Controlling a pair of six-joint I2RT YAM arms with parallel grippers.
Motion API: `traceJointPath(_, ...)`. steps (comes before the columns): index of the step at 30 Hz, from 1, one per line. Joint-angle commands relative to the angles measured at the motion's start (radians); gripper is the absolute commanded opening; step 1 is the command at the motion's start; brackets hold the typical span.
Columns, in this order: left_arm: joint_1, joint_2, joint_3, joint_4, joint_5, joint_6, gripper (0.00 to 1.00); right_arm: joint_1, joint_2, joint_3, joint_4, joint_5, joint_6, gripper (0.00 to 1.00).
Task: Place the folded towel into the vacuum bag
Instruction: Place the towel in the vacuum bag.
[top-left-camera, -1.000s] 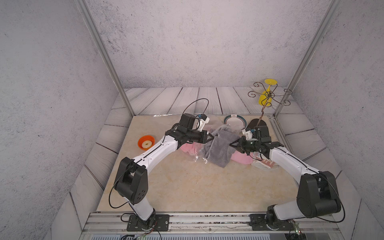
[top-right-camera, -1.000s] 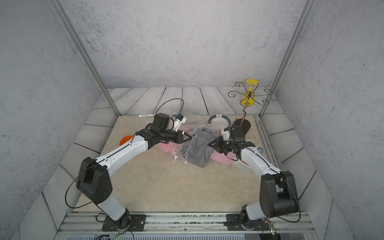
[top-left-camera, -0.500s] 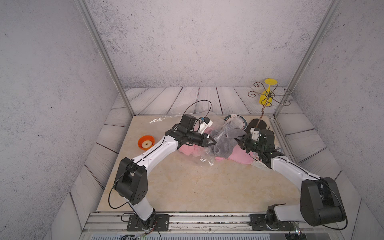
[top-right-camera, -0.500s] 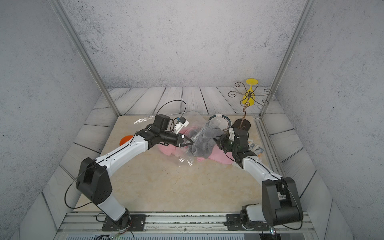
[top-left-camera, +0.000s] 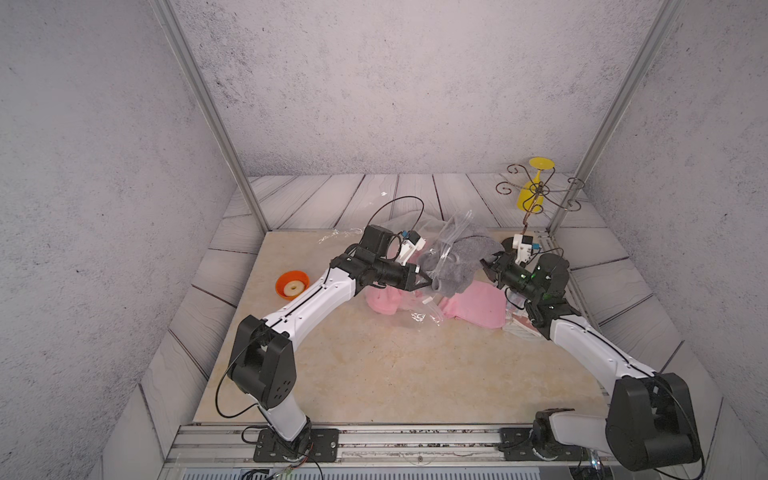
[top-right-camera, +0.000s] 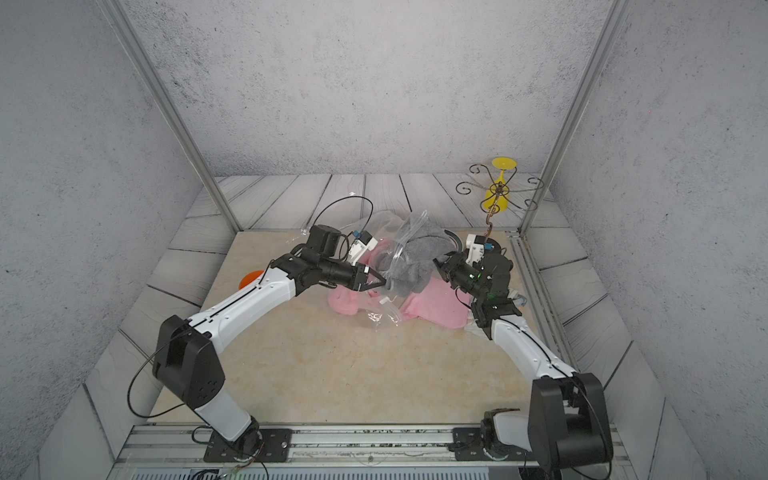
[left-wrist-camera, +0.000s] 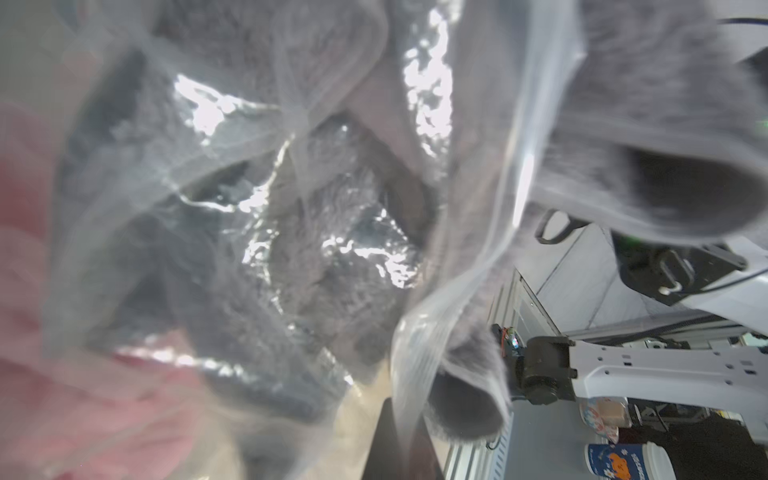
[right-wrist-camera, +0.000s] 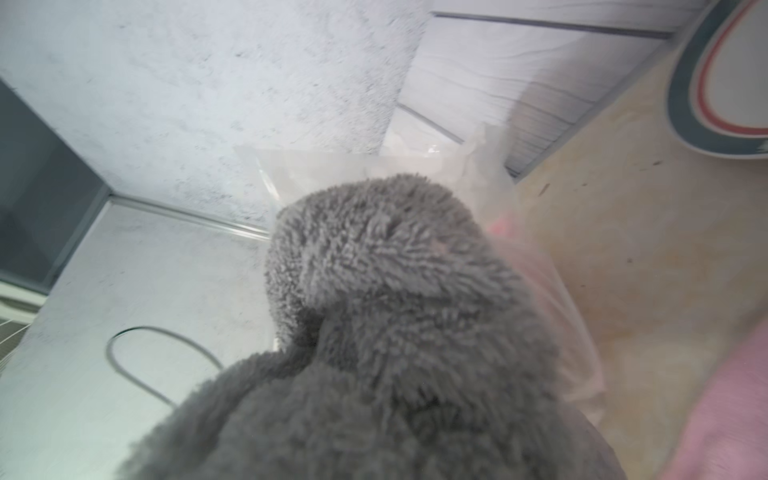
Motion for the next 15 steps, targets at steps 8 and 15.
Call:
traceJointPath(8, -0.008, 0.034, -0.002, 0.084, 0.043, -0.062, 0.00, 0.028, 0.056, 0.051, 0.238, -0.132, 0.079, 0.00)
traceJointPath(15, 0.017, -0.032, 0.005, 0.267, 0.142, -0.221, 0.00, 0.147, 0.106, 0.147, -0.292, -0.081, -0.310, 0.00)
